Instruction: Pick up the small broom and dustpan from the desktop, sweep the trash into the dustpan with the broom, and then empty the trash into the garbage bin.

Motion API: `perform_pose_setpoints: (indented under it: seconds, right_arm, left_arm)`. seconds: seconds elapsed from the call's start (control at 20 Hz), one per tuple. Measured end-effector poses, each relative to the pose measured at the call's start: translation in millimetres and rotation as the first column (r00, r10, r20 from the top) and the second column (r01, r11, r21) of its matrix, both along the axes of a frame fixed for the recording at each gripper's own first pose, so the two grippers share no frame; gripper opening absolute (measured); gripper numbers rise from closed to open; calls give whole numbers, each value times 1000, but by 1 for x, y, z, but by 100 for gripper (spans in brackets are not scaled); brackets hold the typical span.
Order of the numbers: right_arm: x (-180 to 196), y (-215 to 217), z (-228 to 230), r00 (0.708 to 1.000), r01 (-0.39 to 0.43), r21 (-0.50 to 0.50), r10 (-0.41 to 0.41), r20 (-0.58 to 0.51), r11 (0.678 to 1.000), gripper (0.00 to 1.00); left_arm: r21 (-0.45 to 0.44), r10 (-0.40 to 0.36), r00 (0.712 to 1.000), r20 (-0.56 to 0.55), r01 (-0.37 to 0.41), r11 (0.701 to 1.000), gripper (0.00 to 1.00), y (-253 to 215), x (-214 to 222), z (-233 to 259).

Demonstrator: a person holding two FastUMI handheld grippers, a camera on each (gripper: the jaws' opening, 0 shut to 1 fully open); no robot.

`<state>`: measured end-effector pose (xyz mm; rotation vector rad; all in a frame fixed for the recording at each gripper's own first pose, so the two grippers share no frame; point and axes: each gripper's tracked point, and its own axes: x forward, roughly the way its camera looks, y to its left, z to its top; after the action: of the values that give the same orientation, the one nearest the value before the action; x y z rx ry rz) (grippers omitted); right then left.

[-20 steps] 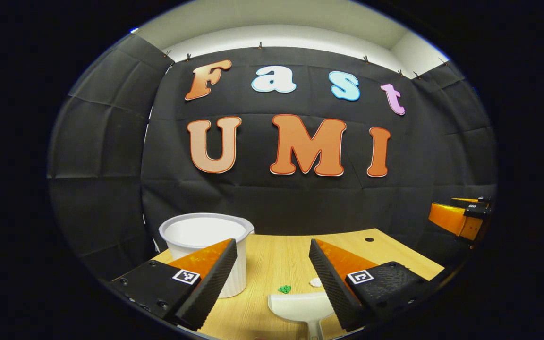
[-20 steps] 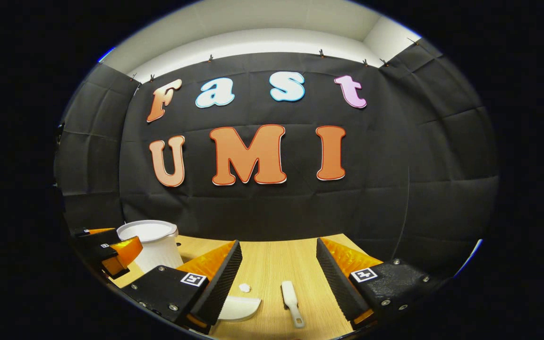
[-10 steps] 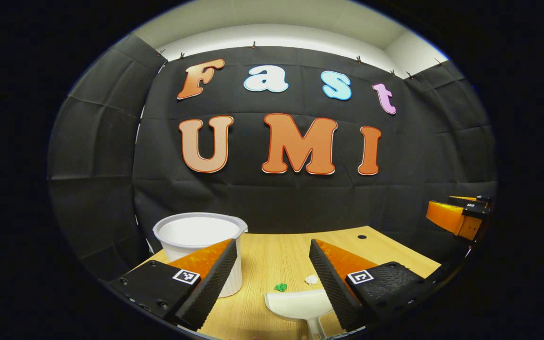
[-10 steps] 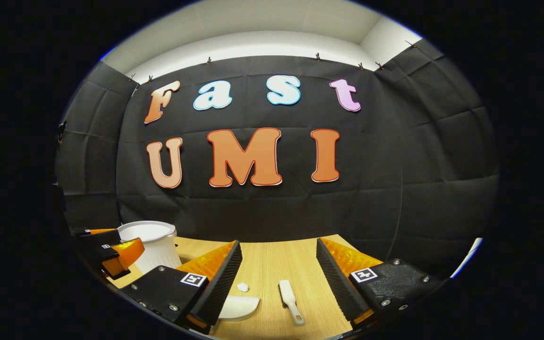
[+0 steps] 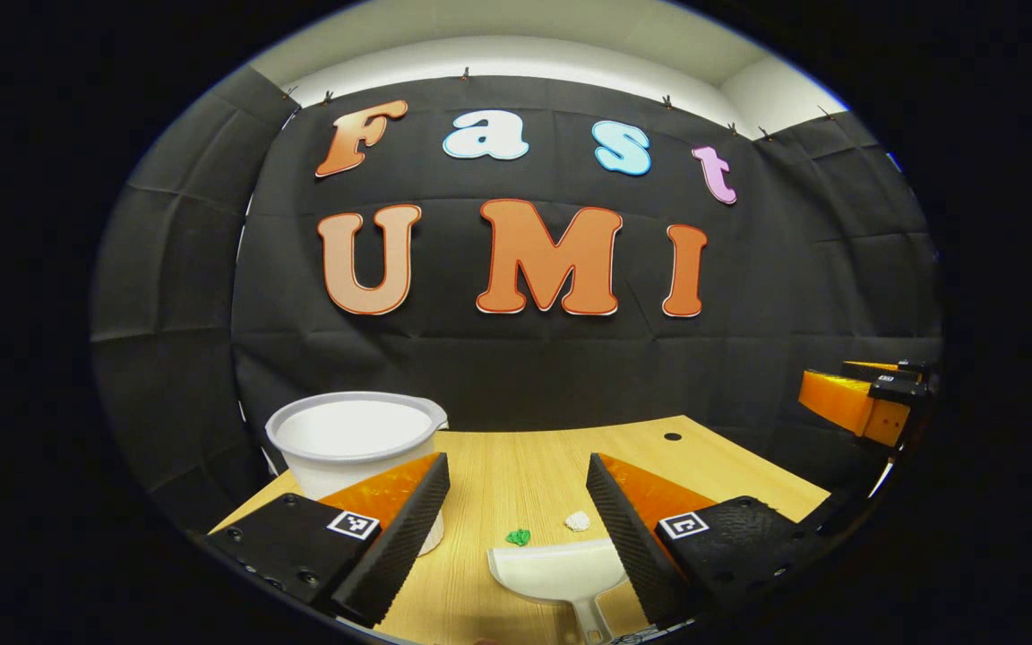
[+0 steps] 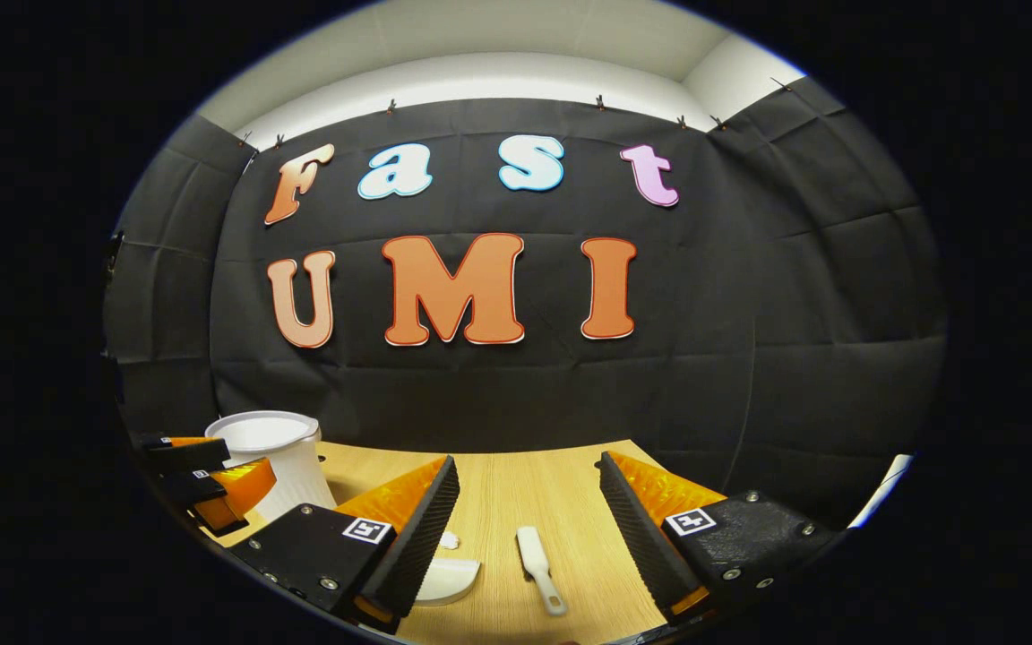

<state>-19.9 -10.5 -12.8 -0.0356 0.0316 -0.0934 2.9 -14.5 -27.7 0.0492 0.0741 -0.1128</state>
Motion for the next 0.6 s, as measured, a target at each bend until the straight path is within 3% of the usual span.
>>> perform_pose_setpoints:
  seconds: [0.6]
  right_arm:
    - [4, 6, -11, 1000, 0, -19, -1, -29, 1000, 95]
  left_arm:
    - [6, -56, 988, -143, 58, 998, 97, -11, 1, -41]
